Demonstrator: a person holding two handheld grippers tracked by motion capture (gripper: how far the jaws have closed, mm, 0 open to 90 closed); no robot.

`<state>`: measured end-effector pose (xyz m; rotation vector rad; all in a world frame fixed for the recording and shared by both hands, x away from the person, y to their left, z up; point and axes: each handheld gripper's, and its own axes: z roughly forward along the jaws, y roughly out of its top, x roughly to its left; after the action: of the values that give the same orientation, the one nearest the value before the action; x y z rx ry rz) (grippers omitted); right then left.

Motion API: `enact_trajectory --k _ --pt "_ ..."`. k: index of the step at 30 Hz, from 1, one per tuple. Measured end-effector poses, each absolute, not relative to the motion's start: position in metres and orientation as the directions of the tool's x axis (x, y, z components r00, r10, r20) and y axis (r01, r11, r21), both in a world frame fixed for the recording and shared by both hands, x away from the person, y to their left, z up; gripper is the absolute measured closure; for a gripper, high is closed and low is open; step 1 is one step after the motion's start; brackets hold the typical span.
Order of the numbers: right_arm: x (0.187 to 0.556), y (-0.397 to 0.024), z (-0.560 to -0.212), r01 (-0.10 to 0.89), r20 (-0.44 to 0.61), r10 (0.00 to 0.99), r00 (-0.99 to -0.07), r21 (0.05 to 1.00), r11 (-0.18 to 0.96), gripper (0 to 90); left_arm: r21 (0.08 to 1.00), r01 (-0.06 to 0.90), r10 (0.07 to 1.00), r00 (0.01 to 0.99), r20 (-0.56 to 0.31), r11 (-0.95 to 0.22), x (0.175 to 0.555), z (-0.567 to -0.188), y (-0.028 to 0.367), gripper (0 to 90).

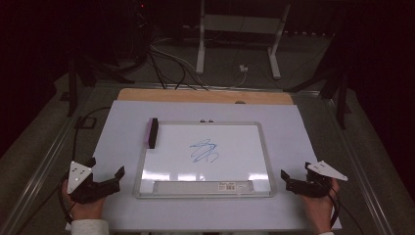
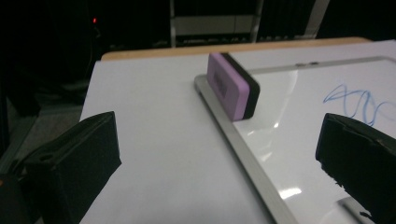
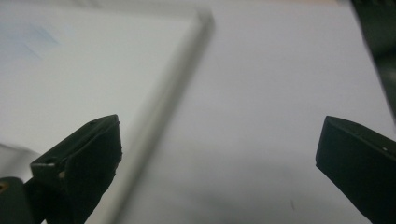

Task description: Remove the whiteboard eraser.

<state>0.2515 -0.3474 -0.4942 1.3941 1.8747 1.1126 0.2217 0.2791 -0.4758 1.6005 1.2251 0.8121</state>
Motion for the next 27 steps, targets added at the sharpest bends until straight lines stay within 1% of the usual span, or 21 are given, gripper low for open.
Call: enact_trajectory --k 2,5,6,10,16,22,26,27 --pt "0.246 -0.350 -0.487 0.406 0.051 0.933 -0.356 0.908 0.105 0.9 0.937 0.341 0.958 0.285 -0.026 -0.076 0.222 -0.476 0.279 0.7" --pt "0.241 -0.350 -0.485 0.316 0.034 0.919 -0.393 0.943 0.101 0.9 0.938 0.339 0.958 0.287 -0.026 -0.076 0.221 -0.476 0.279 0.7" --pt "0.240 -0.350 -0.484 0.303 0.038 0.914 -0.404 0.948 0.095 0.9 0.939 0.335 0.957 0.290 -0.028 -0.074 0.221 -0.476 0.279 0.7" --pt "0.238 -0.347 -0.482 0.315 0.058 0.907 -0.418 0.945 0.085 0.9 0.945 0.321 0.958 0.285 -0.032 -0.064 0.220 -0.477 0.281 0.7" --pt "0.233 -0.341 -0.476 0.352 0.071 0.913 -0.401 0.933 0.082 0.8 0.951 0.306 0.961 0.275 -0.035 -0.053 0.218 -0.475 0.282 0.7" --pt "0.231 -0.338 -0.475 0.336 0.063 0.906 -0.418 0.938 0.090 0.7 0.958 0.284 0.955 0.294 -0.038 -0.050 0.217 -0.471 0.282 0.7" --pt "0.228 -0.337 -0.477 0.311 0.055 0.904 -0.423 0.946 0.088 0.7 0.960 0.277 0.955 0.296 -0.037 -0.048 0.219 -0.466 0.281 0.7" --pt "0.227 -0.336 -0.478 0.288 0.039 0.903 -0.427 0.953 0.095 0.7 0.959 0.280 0.954 0.296 -0.041 -0.045 0.219 -0.464 0.281 0.7"
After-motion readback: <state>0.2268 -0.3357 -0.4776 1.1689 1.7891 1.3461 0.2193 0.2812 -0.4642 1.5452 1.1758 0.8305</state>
